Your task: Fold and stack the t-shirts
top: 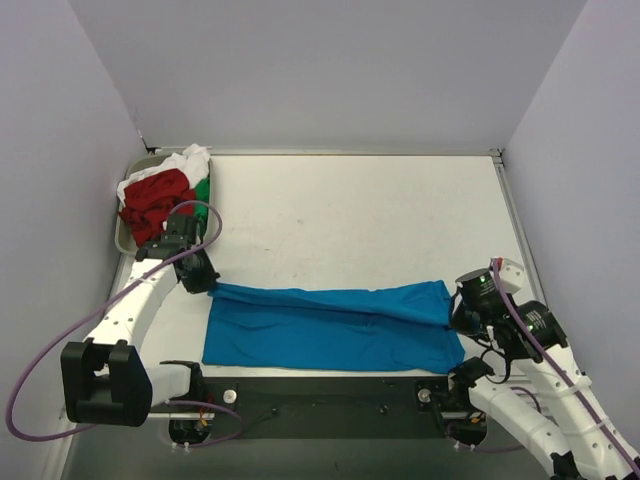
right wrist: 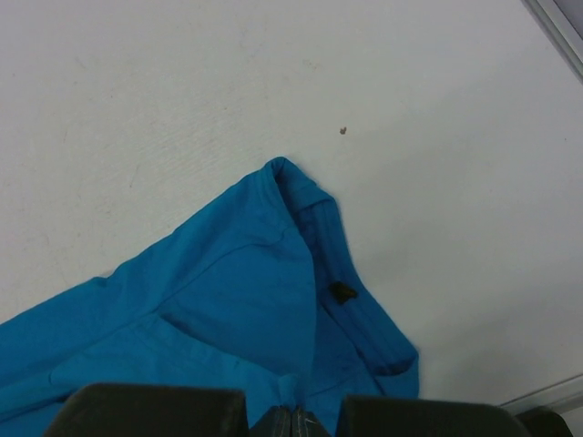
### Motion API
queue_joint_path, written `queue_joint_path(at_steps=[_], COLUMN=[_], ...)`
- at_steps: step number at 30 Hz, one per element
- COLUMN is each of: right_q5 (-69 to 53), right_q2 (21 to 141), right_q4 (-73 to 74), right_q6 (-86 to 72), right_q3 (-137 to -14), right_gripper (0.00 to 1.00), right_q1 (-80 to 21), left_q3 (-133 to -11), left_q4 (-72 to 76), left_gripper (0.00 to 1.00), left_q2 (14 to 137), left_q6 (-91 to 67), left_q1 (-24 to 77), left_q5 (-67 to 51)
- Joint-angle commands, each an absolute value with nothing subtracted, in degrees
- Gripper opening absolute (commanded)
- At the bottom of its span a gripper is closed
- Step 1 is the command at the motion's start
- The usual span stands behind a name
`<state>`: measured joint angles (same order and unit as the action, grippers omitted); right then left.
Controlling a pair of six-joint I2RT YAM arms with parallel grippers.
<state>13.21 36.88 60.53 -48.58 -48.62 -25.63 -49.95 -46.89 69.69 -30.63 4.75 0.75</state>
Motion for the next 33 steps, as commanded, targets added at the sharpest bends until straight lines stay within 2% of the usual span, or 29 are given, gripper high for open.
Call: queue_joint_path(at_steps=[1, 4, 6, 8, 9, 12, 19, 21, 22, 24, 25, 28, 31, 33], right_q5=[19.2, 20.2, 21.2, 22.0, 22.1, 22.0, 22.5, 22.9, 23.6, 24.6, 25.8, 29.0, 31.2, 33.4], right_q2=[36.9, 36.8, 36.7, 36.6, 36.3, 36.0, 38.1, 39.7, 40.2, 41.9, 42.5, 46.0, 49.6, 52.7], right_q4=[66.4, 68.2, 69.6, 70.5, 70.8, 71.0, 71.3, 71.5, 71.5, 71.7, 71.9, 72.9, 73.7, 72.8], right_q6=[-54.4, -56.9, -58.3, -59.5, -59.9, -61.3, -62.7, -63.2, -63.5, -64.4, -64.8, -65.5, -65.2, -64.2], right_q3=[-47.9, -47.4, -46.5, -46.1, -45.8, -45.0, -45.1, -45.4, -46.2, -47.5, -48.2, -51.9, -56.2, -59.4], right_gripper=[0.0, 0.0, 0.0, 0.0, 0.0, 0.0, 0.0, 0.11, 0.28, 0.43, 0.55, 0.68, 0.75, 0.77], right_q1=[-30.0, -32.6, -34.0, -35.2, -35.6, -37.2, -40.5, -42.1, -42.8, -44.2, -45.8, -48.5, -50.4, -51.1], left_q3=[-50.7, -51.2, -51.2, -50.8, -50.8, -50.5, -51.7, -52.7, -53.2, -54.3, -54.6, -55.9, -57.1, -57.4], left_q4=[-48.2, -49.0, -49.8, -49.7, -49.8, -50.4, -52.5, -53.3, -53.5, -54.1, -54.1, -54.6, -54.7, -54.1], left_gripper=[0.0, 0.0, 0.34, 0.46, 0.59, 0.71, 0.73, 0.73, 0.73, 0.73, 0.73, 0.73, 0.73, 0.73], left_q2=[69.6, 70.3, 70.4, 69.8, 69.5, 68.0, 64.3, 63.5, 63.3, 62.6, 62.2, 61.5, 61.6, 61.7], left_q6=[-31.0, -31.0, -31.3, -31.5, -31.7, -32.0, -31.8, -31.6, -31.6, -31.6, -31.7, -31.8, -31.8, -31.9], left_q1=[4.5, 4.6, 4.7, 4.7, 4.7, 4.7, 4.6, 4.6, 4.6, 4.6, 4.5, 4.5, 4.5, 4.6], left_q5=[0.6, 0.4, 0.0, -1.4, -1.8, -3.2, -3.2, -3.1, -3.0, -2.7, -2.7, -2.5, -2.9, -3.1])
